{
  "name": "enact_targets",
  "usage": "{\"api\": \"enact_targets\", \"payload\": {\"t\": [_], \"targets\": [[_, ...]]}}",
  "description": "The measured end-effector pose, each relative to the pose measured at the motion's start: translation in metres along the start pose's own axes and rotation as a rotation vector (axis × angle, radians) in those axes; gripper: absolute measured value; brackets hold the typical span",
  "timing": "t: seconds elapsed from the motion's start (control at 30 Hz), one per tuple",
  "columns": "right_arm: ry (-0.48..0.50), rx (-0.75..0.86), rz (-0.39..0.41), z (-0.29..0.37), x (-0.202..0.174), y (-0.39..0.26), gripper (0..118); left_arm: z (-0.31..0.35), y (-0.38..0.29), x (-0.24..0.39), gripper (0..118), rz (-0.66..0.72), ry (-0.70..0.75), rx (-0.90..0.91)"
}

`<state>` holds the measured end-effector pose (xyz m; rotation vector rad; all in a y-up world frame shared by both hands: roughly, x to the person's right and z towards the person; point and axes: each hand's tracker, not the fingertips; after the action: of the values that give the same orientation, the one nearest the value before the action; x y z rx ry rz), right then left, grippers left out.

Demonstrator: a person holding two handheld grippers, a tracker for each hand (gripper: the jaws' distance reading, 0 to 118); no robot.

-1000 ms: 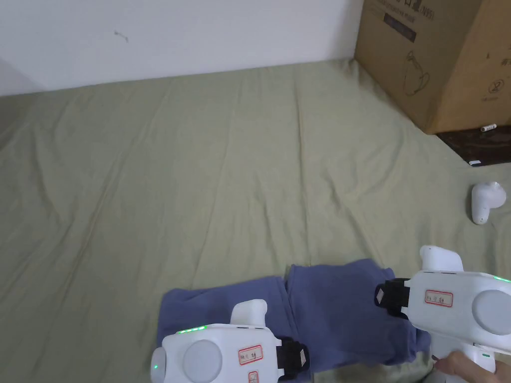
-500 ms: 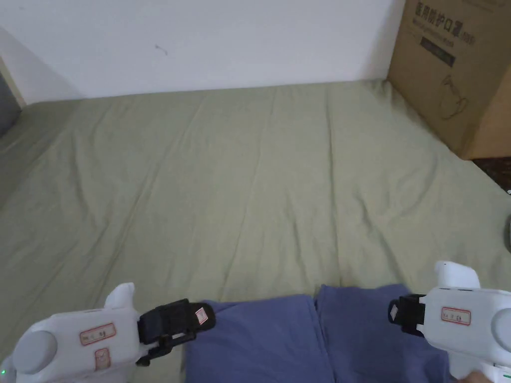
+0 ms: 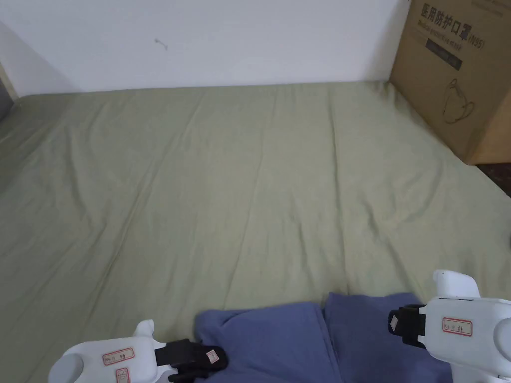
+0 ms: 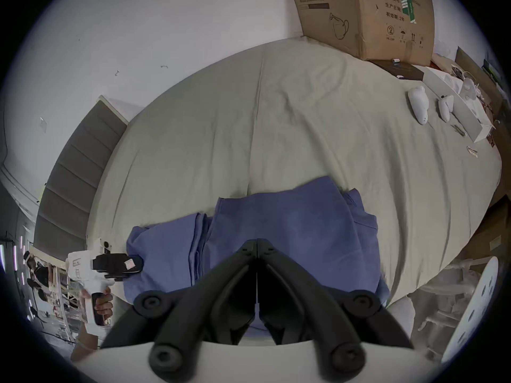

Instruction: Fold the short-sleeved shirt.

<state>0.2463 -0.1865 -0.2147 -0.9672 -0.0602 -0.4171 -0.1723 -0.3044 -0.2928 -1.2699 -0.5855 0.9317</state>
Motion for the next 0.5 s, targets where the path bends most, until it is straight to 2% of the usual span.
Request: {"api": "enact_targets", "payload": {"t": [0.03,0.07,0.1,0.2,0.33,0.4,0.43,0.5], "targets": [[0.001,-0.002,0.001,0.000,0.000,0.000,0,0.008,0.001,-0.010,10,-0.008,0.043,-0.011],[0.000,-0.005,0.004,-0.001,-0.002,0.001,0,0.013,0.023,-0.028,10,0.063,-0.151,0.003],[-0.003,-0.008,0.009,-0.002,-0.003,0.002,0,0.017,0.024,-0.026,9,0.096,-0.218,0.023],[-0.018,-0.013,0.017,-0.007,-0.006,0.007,0,0.034,0.030,-0.029,9,0.034,-0.165,0.018],[-0.001,-0.011,0.031,-0.012,-0.018,0.013,0,0.069,0.049,-0.053,9,0.092,-0.235,0.085],[0.002,-0.016,0.048,-0.016,-0.027,0.016,0,0.094,0.059,-0.062,9,0.106,-0.226,0.137],[0.004,-0.019,0.057,-0.019,-0.030,0.016,0,0.108,0.063,-0.070,9,0.064,-0.162,0.142],[0.014,-0.025,0.068,-0.024,-0.036,0.016,0,0.129,0.058,-0.068,9,0.073,-0.126,0.143]]}}
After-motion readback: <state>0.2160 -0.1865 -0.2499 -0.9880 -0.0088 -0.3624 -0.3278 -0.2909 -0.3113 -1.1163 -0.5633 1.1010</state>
